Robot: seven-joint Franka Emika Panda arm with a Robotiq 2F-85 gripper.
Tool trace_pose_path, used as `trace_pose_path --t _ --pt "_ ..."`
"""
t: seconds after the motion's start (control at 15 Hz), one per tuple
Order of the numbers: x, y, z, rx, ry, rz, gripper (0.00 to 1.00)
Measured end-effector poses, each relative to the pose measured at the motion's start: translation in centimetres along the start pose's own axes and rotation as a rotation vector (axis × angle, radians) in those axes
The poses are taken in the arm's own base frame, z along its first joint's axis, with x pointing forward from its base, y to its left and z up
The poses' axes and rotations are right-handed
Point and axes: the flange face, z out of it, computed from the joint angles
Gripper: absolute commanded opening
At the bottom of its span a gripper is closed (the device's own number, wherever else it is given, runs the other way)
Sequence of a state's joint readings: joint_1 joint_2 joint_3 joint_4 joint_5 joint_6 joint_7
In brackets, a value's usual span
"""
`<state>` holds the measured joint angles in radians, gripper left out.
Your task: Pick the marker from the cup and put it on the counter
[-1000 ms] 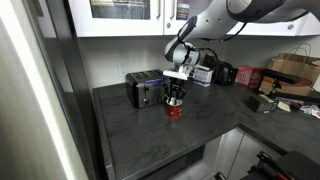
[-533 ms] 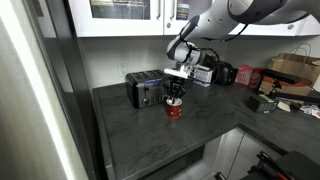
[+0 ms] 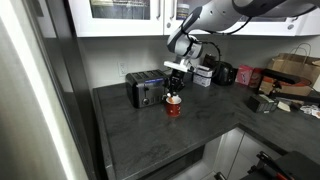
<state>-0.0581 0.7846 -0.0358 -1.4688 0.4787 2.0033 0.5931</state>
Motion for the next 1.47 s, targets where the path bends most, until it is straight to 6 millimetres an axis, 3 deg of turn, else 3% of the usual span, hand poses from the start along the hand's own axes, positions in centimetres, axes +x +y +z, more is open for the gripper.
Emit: trace_pose_path --t 0.67,1.07,1.2,1.47 --pt "-4.0 2.7 -1.4 0.025 -0.042 -0.049 0.05" --pt "-9.0 2.4 -7.8 0.092 0.057 -0.114 0.05" --pt "-10.6 2.8 -8.1 0.075 0.054 -0.131 0.05" --pt "-12.3 4.3 -6.3 -0.008 -0.019 -0.137 0.05"
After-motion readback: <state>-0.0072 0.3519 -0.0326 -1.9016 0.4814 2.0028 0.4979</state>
